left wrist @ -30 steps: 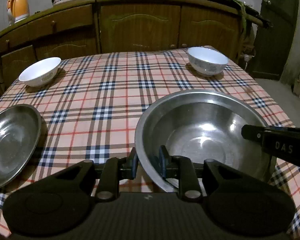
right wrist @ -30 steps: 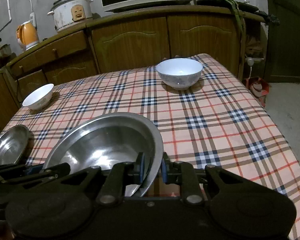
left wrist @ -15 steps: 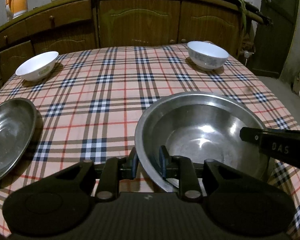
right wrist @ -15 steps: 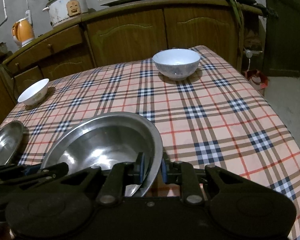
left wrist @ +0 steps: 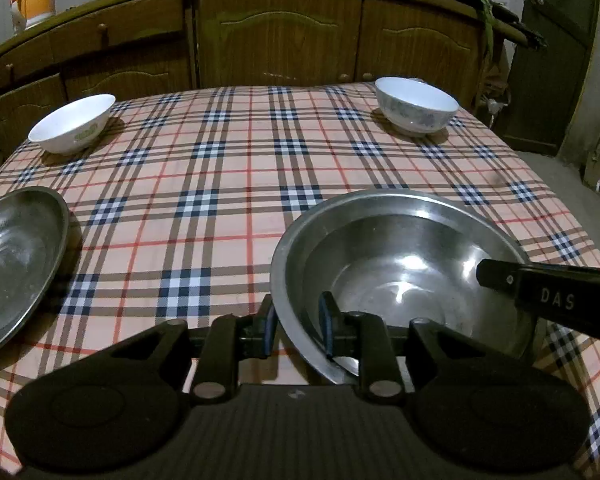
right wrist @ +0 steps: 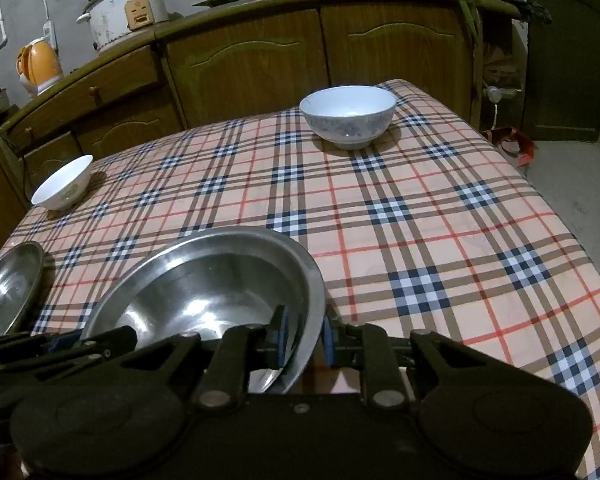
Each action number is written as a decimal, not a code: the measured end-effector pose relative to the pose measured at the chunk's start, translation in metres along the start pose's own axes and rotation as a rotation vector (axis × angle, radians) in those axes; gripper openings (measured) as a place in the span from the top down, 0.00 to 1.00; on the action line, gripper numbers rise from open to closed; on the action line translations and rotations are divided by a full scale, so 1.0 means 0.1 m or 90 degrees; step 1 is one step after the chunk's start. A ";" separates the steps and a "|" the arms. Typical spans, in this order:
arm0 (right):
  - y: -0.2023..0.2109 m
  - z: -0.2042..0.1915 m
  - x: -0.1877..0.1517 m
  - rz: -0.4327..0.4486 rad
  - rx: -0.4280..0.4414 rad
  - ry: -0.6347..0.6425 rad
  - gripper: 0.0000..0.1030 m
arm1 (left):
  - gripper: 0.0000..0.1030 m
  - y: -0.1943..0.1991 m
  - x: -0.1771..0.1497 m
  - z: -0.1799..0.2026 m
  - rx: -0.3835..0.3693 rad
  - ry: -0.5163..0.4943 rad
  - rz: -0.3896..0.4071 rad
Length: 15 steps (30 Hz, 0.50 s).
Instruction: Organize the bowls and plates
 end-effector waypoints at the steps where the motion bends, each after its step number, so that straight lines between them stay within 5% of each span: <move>1: 0.00 0.00 0.00 0.000 -0.001 0.000 0.76 | 0.76 0.00 0.00 0.00 0.000 0.000 0.000; 7: 0.04 0.03 0.03 0.015 -0.018 -0.003 0.63 | 0.70 0.02 0.03 -0.02 0.000 0.005 0.006; 10: 0.10 0.06 0.09 0.031 -0.037 -0.007 0.59 | 0.55 0.07 0.07 -0.06 0.002 0.015 0.012; 15: 0.24 0.05 0.25 0.064 -0.033 -0.015 0.56 | 0.52 0.19 0.18 -0.16 0.020 0.022 0.020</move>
Point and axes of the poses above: each gripper's, at about its wrist camera, not at the fingertips, and y roughly against the way its jaws point, z to its right, x to its top, the point moved 9 cm from there along -y, roughly the way its jaws point, and after that the axes turned 1 degree about -x, right-handed, at the moved point
